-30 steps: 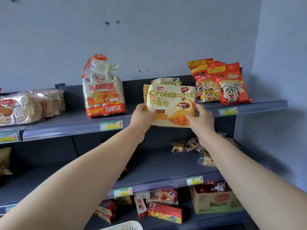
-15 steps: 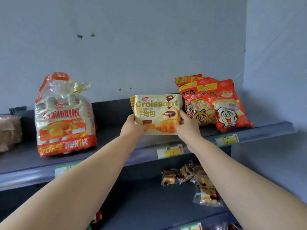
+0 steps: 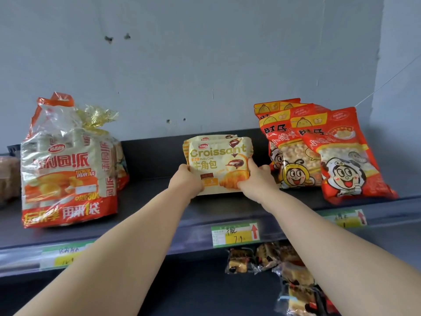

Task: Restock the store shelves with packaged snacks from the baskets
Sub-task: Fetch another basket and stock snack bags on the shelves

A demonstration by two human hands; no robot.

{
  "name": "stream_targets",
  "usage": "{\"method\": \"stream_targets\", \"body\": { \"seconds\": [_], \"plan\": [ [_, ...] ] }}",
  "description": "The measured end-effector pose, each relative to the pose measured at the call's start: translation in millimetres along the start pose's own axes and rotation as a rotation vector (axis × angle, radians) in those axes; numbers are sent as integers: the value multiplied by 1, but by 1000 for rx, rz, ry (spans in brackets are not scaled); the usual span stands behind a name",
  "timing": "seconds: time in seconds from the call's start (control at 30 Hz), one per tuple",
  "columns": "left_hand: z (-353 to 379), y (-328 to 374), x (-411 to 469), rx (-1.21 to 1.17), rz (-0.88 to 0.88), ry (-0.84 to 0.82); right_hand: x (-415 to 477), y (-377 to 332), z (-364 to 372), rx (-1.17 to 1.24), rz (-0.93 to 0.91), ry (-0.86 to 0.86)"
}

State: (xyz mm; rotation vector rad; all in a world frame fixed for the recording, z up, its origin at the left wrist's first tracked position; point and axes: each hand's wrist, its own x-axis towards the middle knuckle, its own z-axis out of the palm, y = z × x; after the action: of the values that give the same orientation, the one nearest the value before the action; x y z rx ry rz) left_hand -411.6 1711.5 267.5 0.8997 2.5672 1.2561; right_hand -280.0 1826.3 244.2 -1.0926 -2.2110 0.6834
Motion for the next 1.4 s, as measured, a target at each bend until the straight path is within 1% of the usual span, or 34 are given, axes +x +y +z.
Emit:
{"method": "stream_targets", "body": {
  "seconds": [0.1,0.17,0.27,0.37,0.43,0.5,0.63,0.7,0.77,0.87,0.97,1.07,1.13,1.23,1.3,1.4],
  "plan": [
    [-2,-2,13,64,-13,39,10,-6,8,-8,-23,-18],
    [-1,-3,21,87,-29,48,9,-6,15,-23,-53,-1],
    [2,-5,31,86,-59,64,9,0,25,-49,-95,15],
    [6,-2,32,86,-102,77,9,2,24,-104,-157,-45],
    [8,1,28,66,-113,104,9,3,22,-108,-160,-65],
    [7,2,22,22,-100,143,6,1,20,-126,-144,0],
    [-9,-3,2,-38,-101,144,-14,-9,11,-136,-233,280],
    [-22,-8,-10,-8,-30,137,-29,-16,8,-188,-282,334],
    [-34,-15,-24,16,59,128,-49,-23,10,-201,-282,340],
    [-51,-28,-52,9,155,110,-89,-33,20,-219,-281,303],
    [-61,-43,-80,-6,204,84,-133,-41,34,-264,-304,265],
    [-71,-58,-113,-13,259,108,-173,-45,44,-286,-324,257],
    [-78,-69,-139,4,275,124,-198,-45,48,-297,-337,220],
    [-85,-94,-169,47,260,104,-235,-43,57,-298,-314,110],
    [-86,-118,-185,92,222,47,-258,-39,67,-308,-301,39],
    [-84,-159,-214,180,117,-139,-293,-25,86,-325,-276,-71]
  ]
}}
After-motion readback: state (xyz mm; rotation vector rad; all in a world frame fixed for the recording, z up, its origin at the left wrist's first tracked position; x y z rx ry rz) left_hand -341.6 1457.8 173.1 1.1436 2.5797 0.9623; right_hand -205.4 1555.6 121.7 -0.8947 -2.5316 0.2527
